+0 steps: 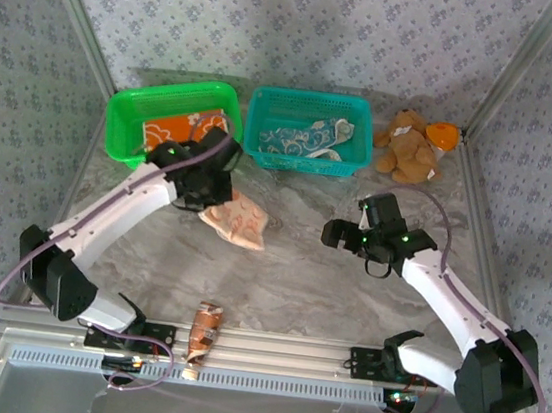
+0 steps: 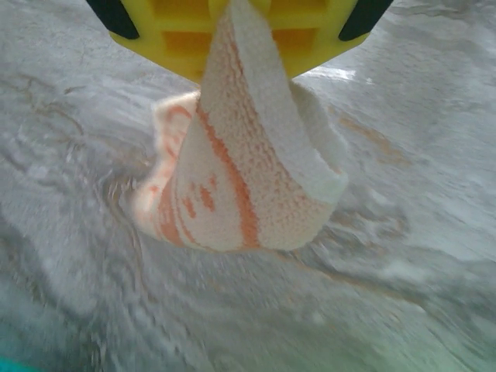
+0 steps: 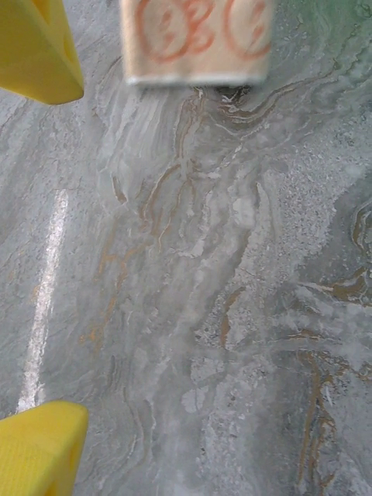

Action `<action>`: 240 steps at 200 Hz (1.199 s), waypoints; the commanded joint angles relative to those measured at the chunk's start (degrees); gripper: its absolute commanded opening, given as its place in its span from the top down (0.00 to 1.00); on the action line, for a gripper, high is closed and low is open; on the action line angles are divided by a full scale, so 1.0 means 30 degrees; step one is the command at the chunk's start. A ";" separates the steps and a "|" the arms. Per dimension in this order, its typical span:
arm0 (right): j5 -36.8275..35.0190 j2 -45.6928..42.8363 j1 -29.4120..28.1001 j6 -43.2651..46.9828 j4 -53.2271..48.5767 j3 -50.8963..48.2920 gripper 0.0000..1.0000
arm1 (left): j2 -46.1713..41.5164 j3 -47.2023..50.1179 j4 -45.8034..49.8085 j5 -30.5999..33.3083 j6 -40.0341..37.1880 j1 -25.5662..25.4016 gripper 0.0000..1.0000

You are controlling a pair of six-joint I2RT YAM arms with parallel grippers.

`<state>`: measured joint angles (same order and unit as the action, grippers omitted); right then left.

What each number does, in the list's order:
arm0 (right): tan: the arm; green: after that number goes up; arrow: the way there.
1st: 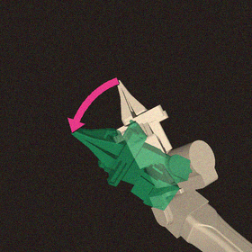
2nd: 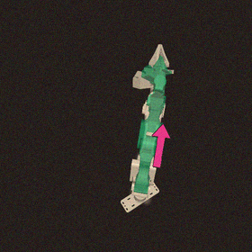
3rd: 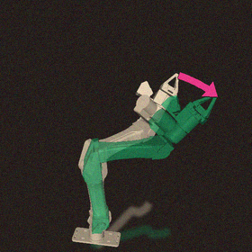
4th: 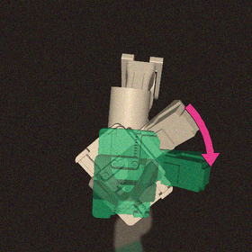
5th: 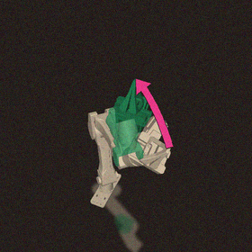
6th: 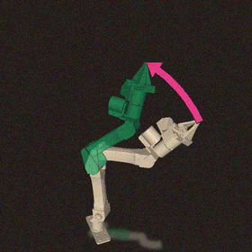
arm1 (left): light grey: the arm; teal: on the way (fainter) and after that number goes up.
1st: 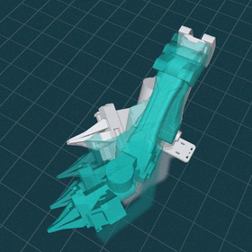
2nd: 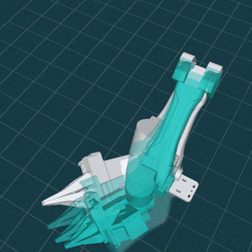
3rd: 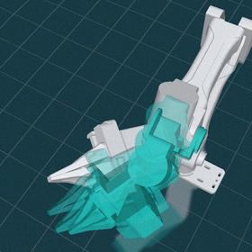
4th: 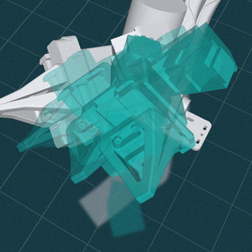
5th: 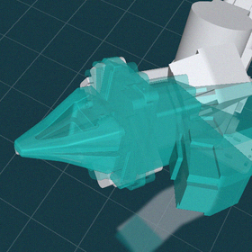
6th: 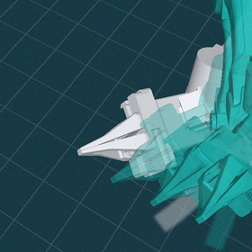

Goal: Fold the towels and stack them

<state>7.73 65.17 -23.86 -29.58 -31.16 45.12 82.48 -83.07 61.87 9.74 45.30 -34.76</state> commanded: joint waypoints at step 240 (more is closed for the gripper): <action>-0.0543 0.1545 0.1360 0.1006 -0.4313 0.3567 0.00 | 1.5179 -2.4888 0.3268 -0.2322 -0.8278 0.8995 1.00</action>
<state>7.42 68.93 -20.49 -27.77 -40.36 53.45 125.03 -153.95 73.38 7.35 20.58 -7.73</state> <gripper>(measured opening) 0.998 0.050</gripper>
